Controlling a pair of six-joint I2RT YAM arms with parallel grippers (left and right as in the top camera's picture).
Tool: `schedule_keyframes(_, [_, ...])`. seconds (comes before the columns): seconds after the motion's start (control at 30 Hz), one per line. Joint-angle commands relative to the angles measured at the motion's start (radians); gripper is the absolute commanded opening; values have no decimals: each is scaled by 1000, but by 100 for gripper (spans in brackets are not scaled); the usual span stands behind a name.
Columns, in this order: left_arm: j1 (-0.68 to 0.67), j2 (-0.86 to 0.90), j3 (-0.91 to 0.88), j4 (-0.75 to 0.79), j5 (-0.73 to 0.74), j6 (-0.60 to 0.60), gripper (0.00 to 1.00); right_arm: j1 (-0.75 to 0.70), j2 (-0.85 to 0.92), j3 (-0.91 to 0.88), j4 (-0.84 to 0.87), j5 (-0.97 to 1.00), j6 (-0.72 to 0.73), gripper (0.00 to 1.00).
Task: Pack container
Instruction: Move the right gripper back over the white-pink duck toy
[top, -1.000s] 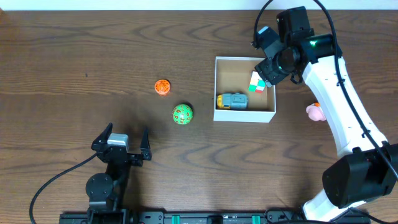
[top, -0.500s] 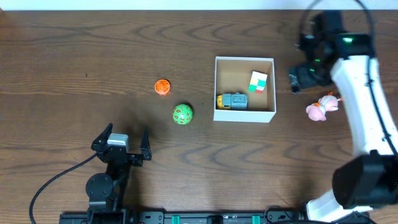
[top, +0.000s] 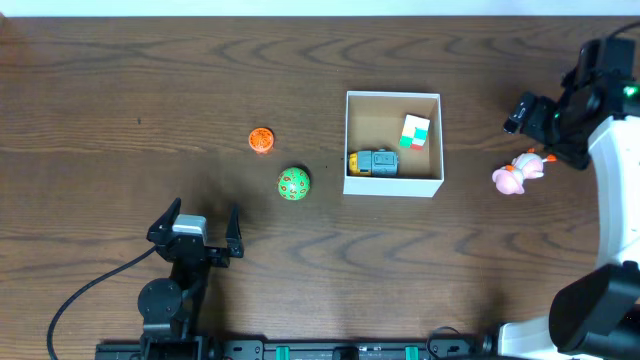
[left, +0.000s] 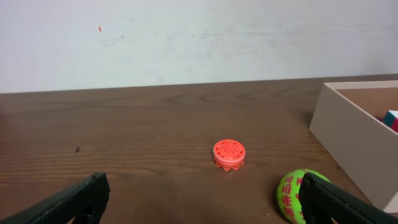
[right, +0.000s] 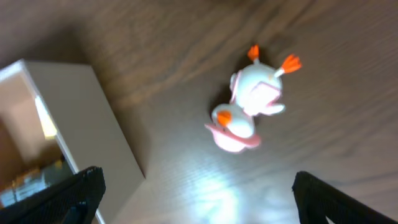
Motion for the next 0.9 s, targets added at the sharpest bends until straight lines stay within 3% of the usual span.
schedule_keyframes(0.0, [3, -6, -18, -34, 11, 13, 98, -13, 1, -90, 65, -65, 179, 99])
schedule_keyframes(0.17, [3, -6, -18, -34, 11, 13, 98, -12, 1, -143, 156, 14, 200, 99])
schedule_keyframes(0.37, [3, -6, -18, -34, 11, 13, 98, -12, 37, -174, 138, 208, 282, 99])
schedule_keyframes(0.87, [3, -6, -18, -34, 11, 13, 98, -13, 195, -197, 209, 171, 317, 99])
